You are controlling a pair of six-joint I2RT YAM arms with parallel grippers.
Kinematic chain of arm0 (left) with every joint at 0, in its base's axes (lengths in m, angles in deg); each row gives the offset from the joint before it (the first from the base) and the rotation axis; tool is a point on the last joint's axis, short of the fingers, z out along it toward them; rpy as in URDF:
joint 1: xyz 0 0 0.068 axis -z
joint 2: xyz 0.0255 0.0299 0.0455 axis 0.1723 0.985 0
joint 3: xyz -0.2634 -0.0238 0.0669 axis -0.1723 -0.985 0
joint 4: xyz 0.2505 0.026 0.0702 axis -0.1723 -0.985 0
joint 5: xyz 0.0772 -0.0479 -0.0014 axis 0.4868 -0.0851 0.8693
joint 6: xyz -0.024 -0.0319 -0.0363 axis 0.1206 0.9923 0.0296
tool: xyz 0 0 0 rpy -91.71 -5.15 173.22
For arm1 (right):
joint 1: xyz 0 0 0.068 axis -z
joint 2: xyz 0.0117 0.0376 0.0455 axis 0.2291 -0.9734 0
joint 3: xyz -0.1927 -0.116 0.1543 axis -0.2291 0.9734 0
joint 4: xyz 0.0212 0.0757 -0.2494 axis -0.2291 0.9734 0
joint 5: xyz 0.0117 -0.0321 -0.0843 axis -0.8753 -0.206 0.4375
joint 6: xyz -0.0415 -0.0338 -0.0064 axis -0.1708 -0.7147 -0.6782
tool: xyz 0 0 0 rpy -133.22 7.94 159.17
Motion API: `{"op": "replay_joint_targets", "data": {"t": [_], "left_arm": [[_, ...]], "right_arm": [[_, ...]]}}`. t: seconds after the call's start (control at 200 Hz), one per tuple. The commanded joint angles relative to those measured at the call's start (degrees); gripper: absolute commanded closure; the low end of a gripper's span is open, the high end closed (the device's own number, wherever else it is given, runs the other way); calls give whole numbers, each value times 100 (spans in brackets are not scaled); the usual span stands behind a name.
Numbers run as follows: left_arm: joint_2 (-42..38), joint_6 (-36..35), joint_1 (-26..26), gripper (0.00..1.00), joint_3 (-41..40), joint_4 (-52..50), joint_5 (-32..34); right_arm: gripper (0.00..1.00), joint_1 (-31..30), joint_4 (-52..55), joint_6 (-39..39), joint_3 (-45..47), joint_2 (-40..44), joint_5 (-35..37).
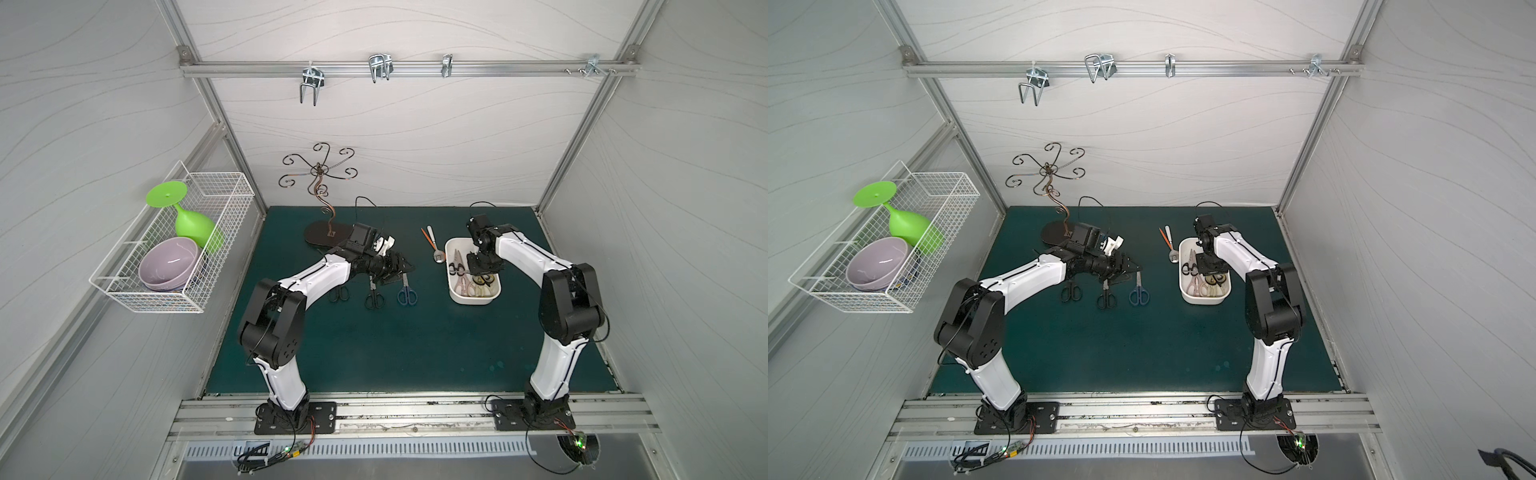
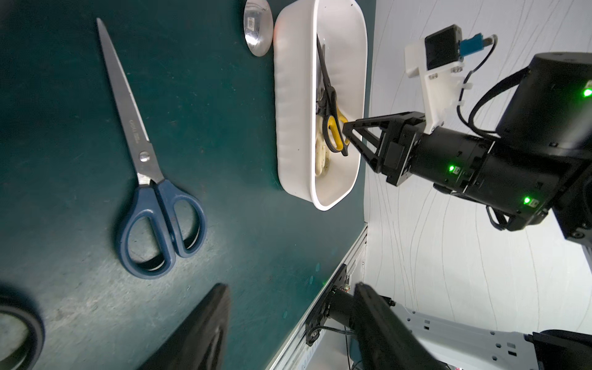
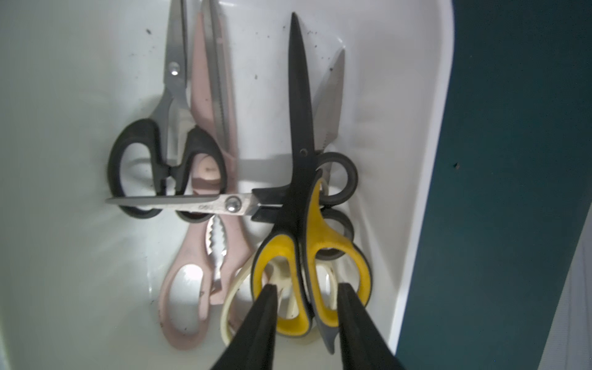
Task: Take the scissors out of the storage box
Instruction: Pick up the scissors from the storage box.
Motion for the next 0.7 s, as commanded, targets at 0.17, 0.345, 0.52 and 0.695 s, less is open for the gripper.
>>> {"op": "replay_joint_targets", "data": {"t": [0.17, 0.345, 0.52, 0.695], "left_arm": [[43, 76, -3, 35, 23, 292, -161], [36, 64, -2, 35, -27, 301, -171], [4, 55, -2, 35, -70, 301, -171], [-31, 48, -9, 35, -95, 319, -153]], "right_arm": [[70, 92, 488, -177, -475, -426, -276], [63, 103, 349, -21, -148, -293, -528], [61, 110, 223, 92, 101, -248, -747], [61, 39, 236, 280, 246, -50, -1166]]}}
